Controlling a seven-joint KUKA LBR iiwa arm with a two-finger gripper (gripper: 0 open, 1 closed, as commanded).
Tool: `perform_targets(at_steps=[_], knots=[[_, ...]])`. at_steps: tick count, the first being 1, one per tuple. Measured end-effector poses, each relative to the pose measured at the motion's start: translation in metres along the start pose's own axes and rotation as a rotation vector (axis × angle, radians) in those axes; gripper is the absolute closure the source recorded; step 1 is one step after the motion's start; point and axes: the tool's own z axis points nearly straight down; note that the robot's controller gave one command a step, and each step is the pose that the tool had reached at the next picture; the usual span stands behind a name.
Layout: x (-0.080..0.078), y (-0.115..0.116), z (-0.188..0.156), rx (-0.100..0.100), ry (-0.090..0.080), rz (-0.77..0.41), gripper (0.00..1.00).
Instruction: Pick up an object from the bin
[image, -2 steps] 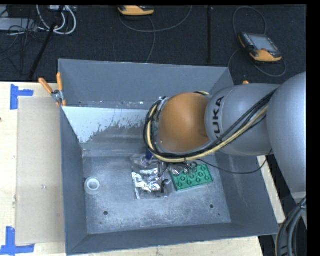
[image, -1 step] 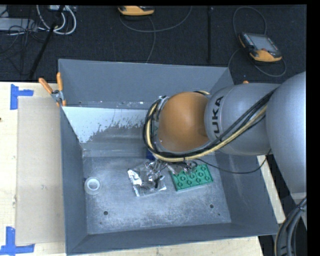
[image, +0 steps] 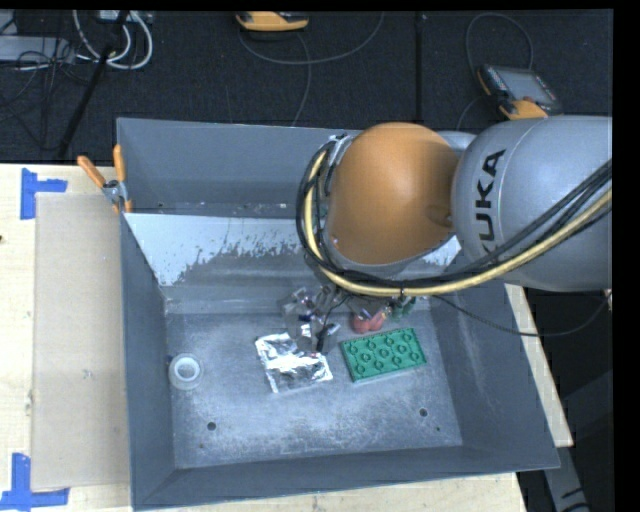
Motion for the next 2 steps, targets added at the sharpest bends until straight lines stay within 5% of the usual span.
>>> perform_targets(at_steps=[1, 2], knots=[[0.01, -0.009, 0.013, -0.004, 0.008, 0.0, 1.0], [0.0, -0.008, 0.0, -0.003, 0.005, 0.012, 1.0]])
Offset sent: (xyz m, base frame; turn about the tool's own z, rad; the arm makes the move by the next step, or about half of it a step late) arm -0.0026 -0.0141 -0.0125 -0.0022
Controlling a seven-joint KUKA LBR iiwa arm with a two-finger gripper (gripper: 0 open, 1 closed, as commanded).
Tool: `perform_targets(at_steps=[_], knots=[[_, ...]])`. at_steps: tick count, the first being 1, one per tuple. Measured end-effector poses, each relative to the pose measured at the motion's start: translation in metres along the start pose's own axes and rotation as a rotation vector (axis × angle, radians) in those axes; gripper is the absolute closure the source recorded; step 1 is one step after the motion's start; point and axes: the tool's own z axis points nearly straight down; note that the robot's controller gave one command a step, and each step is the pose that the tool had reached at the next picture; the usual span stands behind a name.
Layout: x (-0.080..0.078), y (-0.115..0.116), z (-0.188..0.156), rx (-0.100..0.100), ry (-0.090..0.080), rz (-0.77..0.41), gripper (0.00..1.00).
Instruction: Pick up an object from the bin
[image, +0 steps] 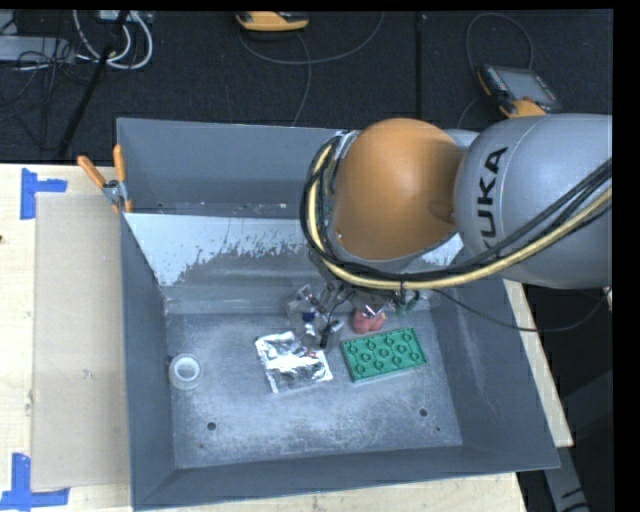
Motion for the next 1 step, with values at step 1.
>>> perform_targets(at_steps=[1], knots=[[0.006, 0.0536, 0.0532, -0.005, 0.01, 0.021, 1.0]])
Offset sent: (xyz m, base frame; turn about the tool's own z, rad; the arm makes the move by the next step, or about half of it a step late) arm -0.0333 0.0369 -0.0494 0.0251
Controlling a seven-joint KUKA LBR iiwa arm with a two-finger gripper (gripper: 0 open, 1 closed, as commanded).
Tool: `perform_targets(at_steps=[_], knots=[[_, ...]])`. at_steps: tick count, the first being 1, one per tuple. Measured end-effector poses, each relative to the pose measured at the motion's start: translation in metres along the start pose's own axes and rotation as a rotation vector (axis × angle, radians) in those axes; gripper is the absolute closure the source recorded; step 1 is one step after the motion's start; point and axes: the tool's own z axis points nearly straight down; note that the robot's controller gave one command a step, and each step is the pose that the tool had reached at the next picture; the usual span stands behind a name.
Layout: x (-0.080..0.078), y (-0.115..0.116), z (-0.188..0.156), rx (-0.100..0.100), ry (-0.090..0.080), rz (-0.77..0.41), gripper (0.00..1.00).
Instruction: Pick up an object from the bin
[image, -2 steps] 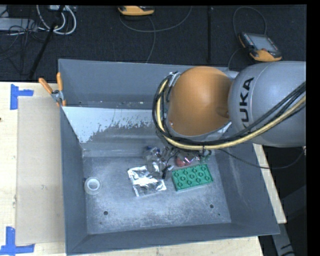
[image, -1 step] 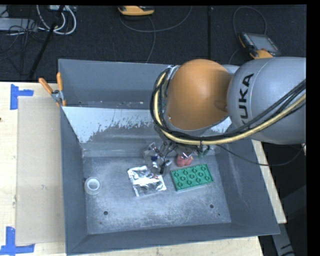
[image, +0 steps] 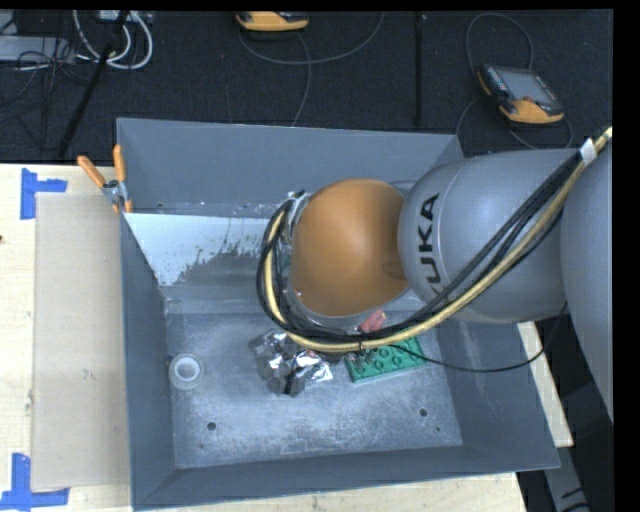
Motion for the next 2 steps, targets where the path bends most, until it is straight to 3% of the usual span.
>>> perform_targets(at_steps=[1, 2], knots=[[0.014, 0.02, -0.076, 0.007, -0.013, -0.029, 1.0], [0.002, 0.099, -0.013, 0.001, -0.002, 0.142, 1.0]])
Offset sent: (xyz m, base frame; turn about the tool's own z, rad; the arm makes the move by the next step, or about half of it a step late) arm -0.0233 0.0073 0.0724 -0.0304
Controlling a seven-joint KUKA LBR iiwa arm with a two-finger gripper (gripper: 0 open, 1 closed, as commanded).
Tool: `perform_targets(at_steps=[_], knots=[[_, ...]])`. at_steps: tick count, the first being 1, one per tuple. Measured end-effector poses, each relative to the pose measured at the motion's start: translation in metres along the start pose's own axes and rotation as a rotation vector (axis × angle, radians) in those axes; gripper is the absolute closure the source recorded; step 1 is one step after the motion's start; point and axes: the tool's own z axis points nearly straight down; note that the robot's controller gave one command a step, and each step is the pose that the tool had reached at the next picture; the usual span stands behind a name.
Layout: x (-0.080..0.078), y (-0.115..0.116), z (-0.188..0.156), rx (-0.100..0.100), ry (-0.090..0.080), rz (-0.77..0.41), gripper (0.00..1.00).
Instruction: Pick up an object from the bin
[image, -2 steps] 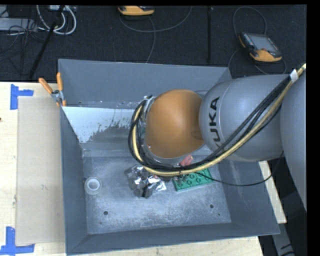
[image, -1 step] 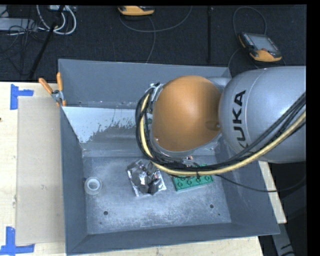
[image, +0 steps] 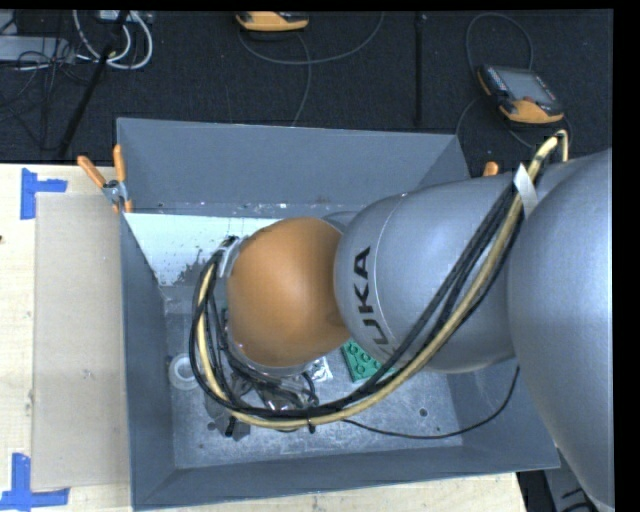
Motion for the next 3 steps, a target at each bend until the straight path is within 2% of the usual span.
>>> perform_targets(at_steps=[1, 2, 3], knots=[[-0.034, -0.012, -0.234, 0.006, -0.017, -0.163, 1.0], [-0.017, -0.042, -0.096, 0.003, 0.001, -0.617, 1.0], [0.011, -0.04, 0.0, 0.0, 0.006, -0.609, 1.0]])
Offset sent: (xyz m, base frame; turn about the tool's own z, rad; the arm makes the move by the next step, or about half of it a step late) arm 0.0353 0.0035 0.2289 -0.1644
